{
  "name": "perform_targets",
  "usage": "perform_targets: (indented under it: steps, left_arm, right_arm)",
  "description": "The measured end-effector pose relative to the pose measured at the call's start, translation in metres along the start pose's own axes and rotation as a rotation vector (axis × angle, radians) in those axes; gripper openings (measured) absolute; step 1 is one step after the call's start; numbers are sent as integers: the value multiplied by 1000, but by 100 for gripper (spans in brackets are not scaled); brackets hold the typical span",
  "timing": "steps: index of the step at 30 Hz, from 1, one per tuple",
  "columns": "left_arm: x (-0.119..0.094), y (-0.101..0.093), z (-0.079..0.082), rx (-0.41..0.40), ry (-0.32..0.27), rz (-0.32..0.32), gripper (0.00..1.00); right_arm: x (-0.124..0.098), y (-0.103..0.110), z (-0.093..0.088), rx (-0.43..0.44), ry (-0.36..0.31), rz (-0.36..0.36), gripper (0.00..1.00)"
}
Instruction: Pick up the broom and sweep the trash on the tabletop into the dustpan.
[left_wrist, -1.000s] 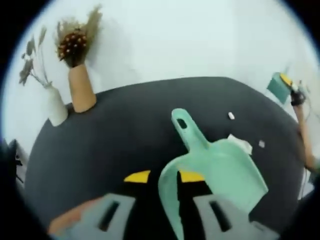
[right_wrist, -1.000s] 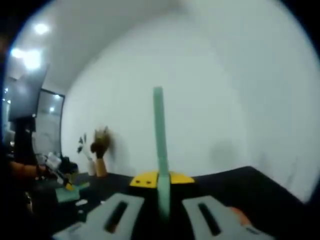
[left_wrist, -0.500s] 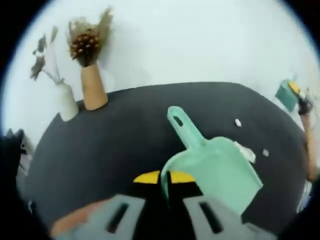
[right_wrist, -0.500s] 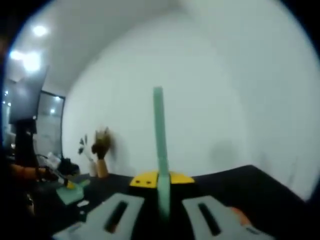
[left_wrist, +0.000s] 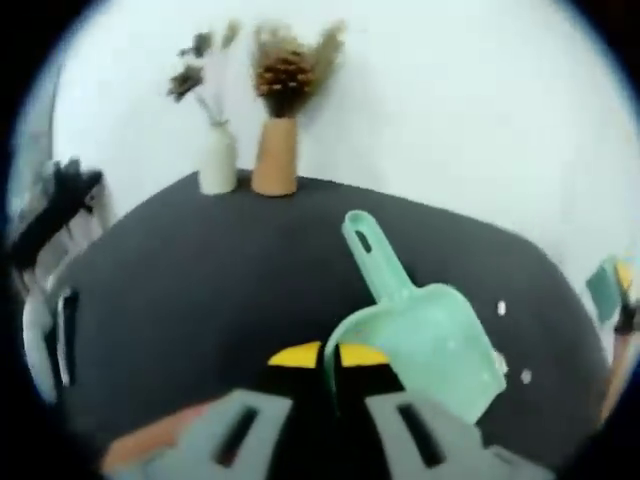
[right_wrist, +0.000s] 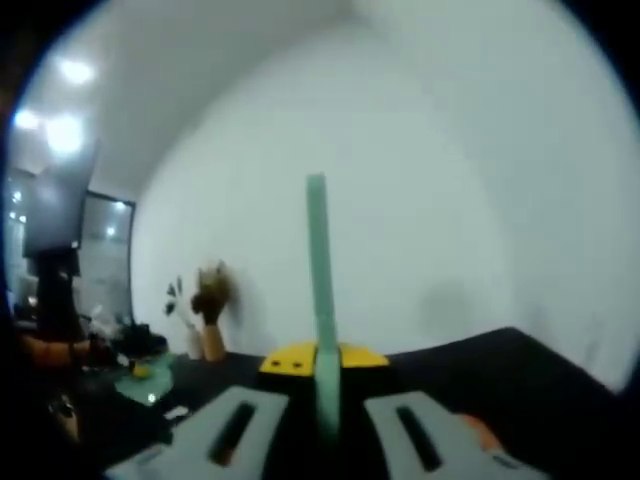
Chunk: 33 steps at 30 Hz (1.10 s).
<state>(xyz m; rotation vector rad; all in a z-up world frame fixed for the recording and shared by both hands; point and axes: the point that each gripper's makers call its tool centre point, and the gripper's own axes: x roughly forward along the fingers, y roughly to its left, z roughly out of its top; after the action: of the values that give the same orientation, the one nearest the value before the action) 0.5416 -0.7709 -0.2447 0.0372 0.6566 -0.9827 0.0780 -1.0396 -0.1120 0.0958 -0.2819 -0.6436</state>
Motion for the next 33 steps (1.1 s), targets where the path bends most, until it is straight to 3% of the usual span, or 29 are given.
perform_targets:
  steps: [2,5,9,11,17,22,24,26,28,31,32,33]
  left_arm:
    - [-9,9,4,-26,-26,28,5]
    - [-22,12,-4,-108,18,41,5]
    - [-32,25,-15,-70,59,134,5]
    - [-35,25,-21,-104,66,144,6]
    - [-42,24,-43,-81,82,205,6]
    - [-36,27,-60,-89,104,175,6]
    - [-34,24,-64,-139,94,132,6]
    - [-34,22,-64,-124,89,100,14]
    - [-35,23,-57,-74,58,75,18]
    - [-40,20,-57,20,102,10,19]
    - [-41,24,-49,46,71,22,18]
    - [-42,20,-44,111,51,-24,18]
  right_arm:
    - [0,1,1,4,-4,6,4]
    - [-1,5,4,13,-14,23,4]
    - [-1,10,6,24,-23,44,4]
    - [-2,12,7,27,-27,53,4]
    - [7,2,16,45,-35,73,4]
    - [10,-1,22,52,-46,83,4]
    - [9,-2,25,53,-51,85,4]
    - [9,-1,26,53,-55,88,4]
    - [10,0,27,49,-57,90,4]
    - [9,1,28,33,-60,87,4]
    - [9,1,29,30,-62,87,4]
    - [9,2,30,29,-63,87,4]
